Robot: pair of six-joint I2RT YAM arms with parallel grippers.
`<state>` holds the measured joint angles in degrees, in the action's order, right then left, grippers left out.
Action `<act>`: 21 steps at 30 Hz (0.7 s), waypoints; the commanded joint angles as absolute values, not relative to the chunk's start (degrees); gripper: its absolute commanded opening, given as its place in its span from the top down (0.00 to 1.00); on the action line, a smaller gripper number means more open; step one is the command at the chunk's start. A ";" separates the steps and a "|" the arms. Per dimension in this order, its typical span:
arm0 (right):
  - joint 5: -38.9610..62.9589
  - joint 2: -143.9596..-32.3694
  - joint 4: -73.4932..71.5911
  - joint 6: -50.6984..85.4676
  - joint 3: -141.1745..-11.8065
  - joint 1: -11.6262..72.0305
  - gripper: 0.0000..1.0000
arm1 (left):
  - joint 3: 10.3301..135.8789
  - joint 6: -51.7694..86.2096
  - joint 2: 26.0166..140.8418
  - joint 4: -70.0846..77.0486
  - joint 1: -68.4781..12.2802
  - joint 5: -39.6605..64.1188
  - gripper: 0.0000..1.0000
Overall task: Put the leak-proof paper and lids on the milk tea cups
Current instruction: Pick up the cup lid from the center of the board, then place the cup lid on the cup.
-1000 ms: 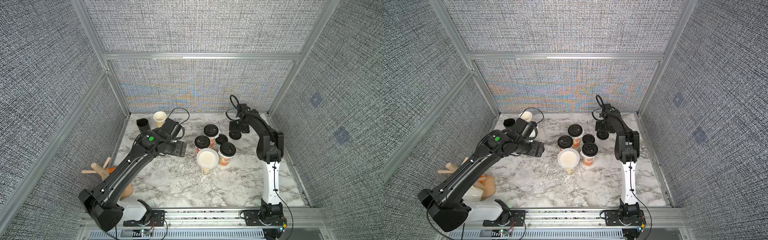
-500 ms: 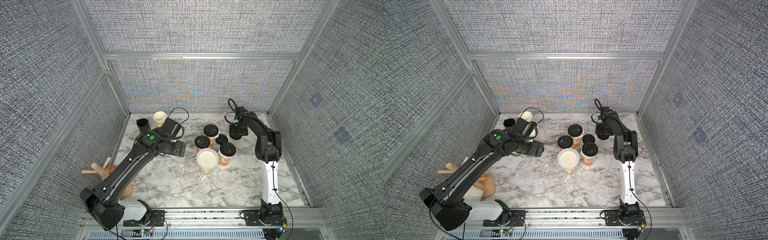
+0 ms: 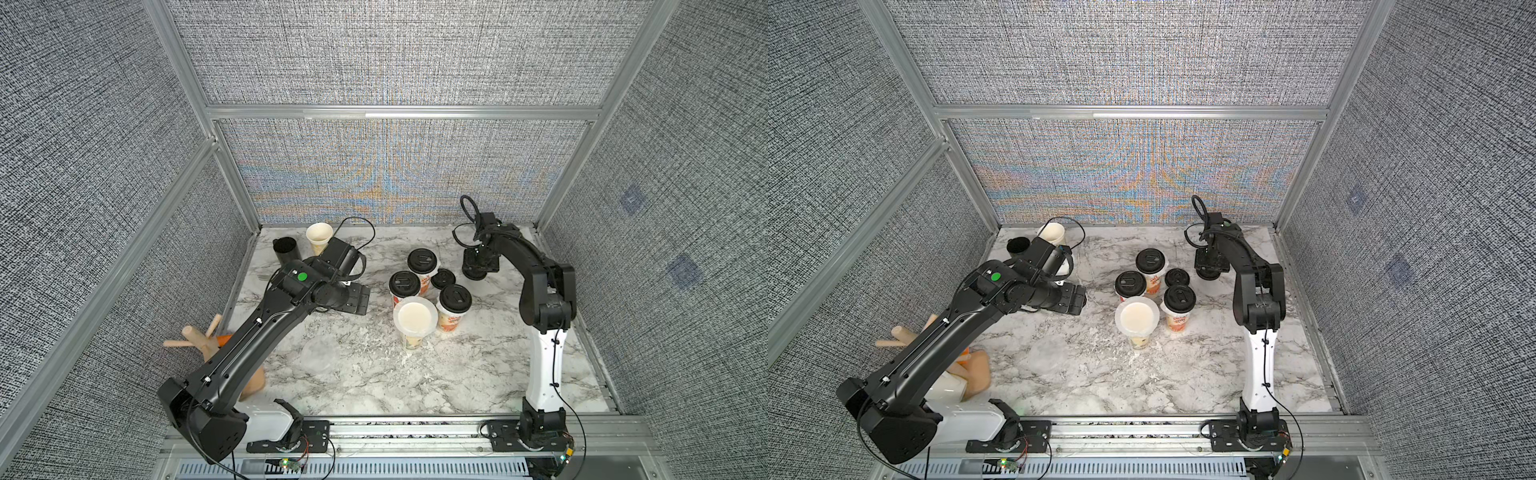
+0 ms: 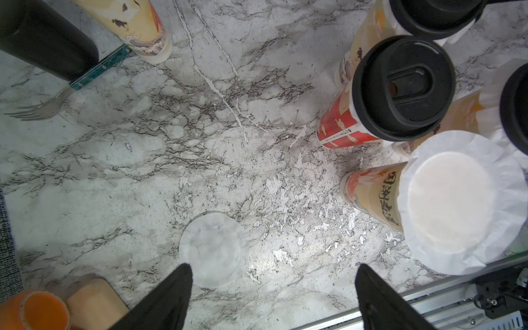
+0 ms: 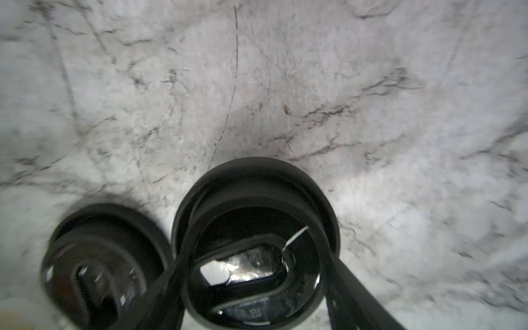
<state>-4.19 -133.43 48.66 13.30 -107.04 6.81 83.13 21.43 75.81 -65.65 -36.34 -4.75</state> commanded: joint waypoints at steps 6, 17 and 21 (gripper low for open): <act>-6.91 -107.09 49.58 11.10 -94.10 11.40 0.28 | 79.80 22.00 74.22 -61.16 -35.35 -2.16 0.09; -8.65 -94.61 63.14 12.68 -95.30 37.03 0.29 | 76.60 21.45 72.87 -57.94 -33.48 1.23 0.10; -6.81 -97.34 64.05 13.39 -96.50 42.77 0.29 | 75.82 21.25 72.04 -57.66 -33.14 1.69 0.10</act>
<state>-7.60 -95.98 61.69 12.36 -95.94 40.51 76.09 21.61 72.60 -58.78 -33.41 0.64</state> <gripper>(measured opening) 0.713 0.899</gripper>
